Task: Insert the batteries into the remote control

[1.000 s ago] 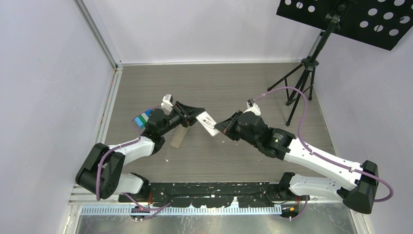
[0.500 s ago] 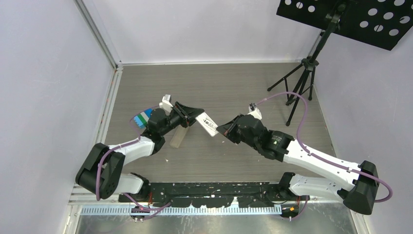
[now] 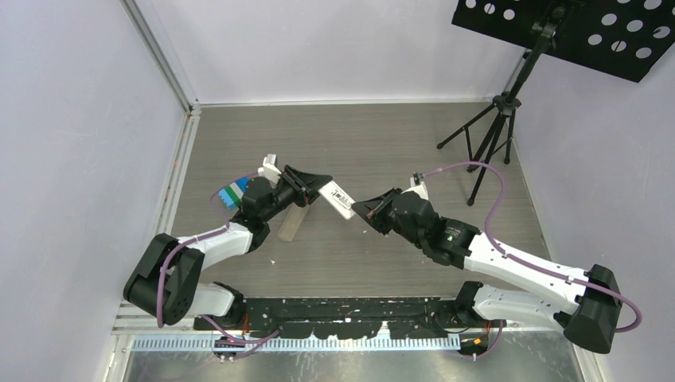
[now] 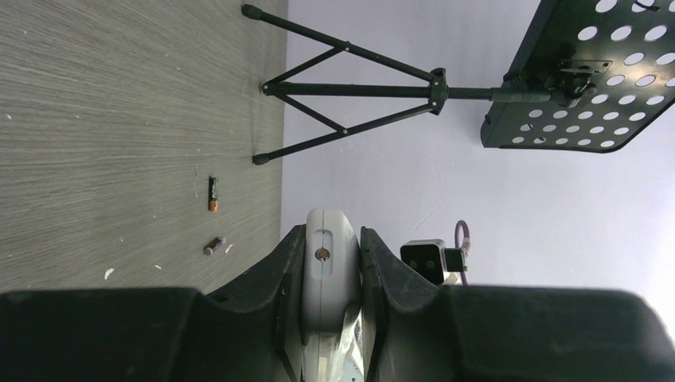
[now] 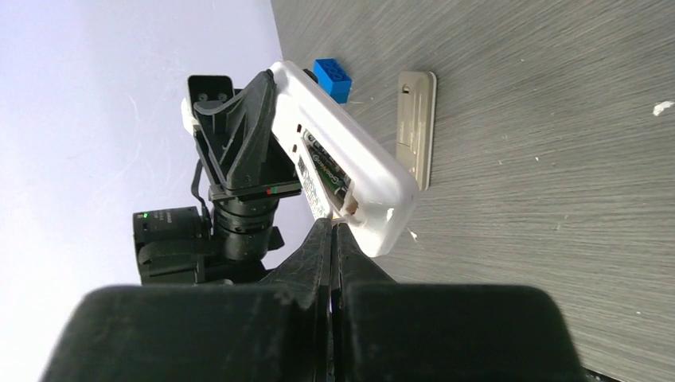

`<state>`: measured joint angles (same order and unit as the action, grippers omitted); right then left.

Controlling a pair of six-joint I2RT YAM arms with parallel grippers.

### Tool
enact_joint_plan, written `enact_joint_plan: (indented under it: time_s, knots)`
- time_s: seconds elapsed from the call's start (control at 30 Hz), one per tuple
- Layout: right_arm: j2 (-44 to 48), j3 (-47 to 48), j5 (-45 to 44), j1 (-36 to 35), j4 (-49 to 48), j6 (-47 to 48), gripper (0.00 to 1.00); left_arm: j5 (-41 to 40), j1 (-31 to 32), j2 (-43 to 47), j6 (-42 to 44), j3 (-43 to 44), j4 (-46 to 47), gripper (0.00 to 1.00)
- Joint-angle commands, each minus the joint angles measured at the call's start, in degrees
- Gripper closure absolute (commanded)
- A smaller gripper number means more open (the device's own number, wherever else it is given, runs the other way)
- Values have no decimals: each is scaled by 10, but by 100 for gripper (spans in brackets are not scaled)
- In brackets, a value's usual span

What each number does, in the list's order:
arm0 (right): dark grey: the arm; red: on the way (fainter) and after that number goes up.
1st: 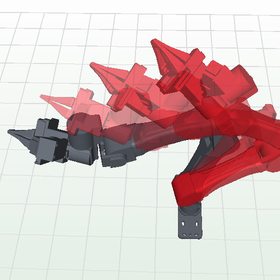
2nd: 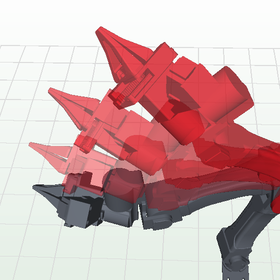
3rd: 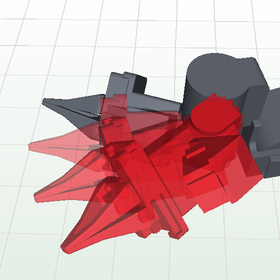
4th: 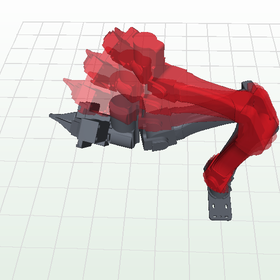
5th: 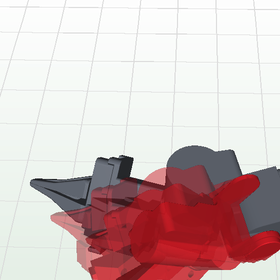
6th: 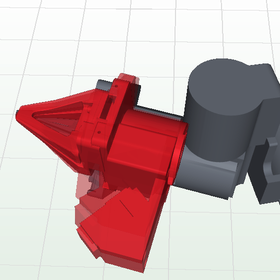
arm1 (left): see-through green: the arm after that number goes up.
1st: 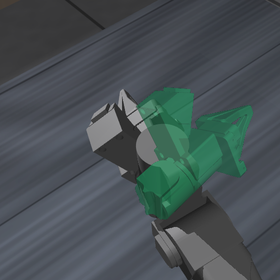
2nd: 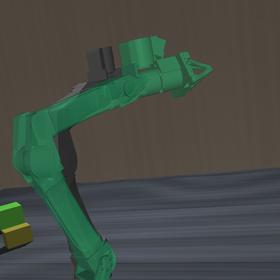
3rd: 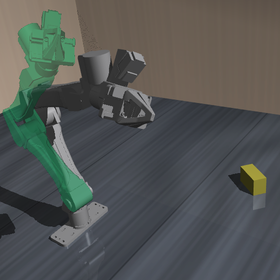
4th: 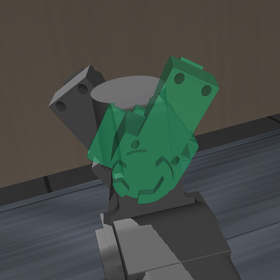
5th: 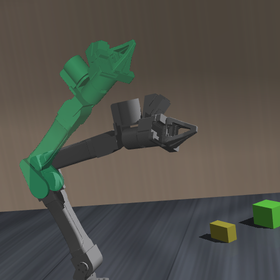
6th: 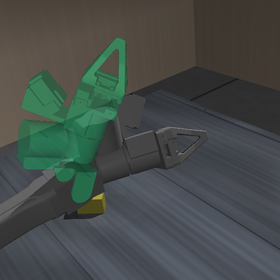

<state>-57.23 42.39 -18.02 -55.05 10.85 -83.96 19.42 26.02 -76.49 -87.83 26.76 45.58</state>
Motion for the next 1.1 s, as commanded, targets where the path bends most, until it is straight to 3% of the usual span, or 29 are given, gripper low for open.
enact_joint_plan:
  time_s: [0.0,0.63,1.07]
  knots:
    - [5,-8,-32,2,-54,-40,100,-12,1,11,11,-4,44,100]
    - [-24,-19,9,12,-88,-77,100,-2,1,5,-10,-12,121,100]
    - [15,-82,29,35,-129,-169,100,2,1,-13,-34,-15,167,100]
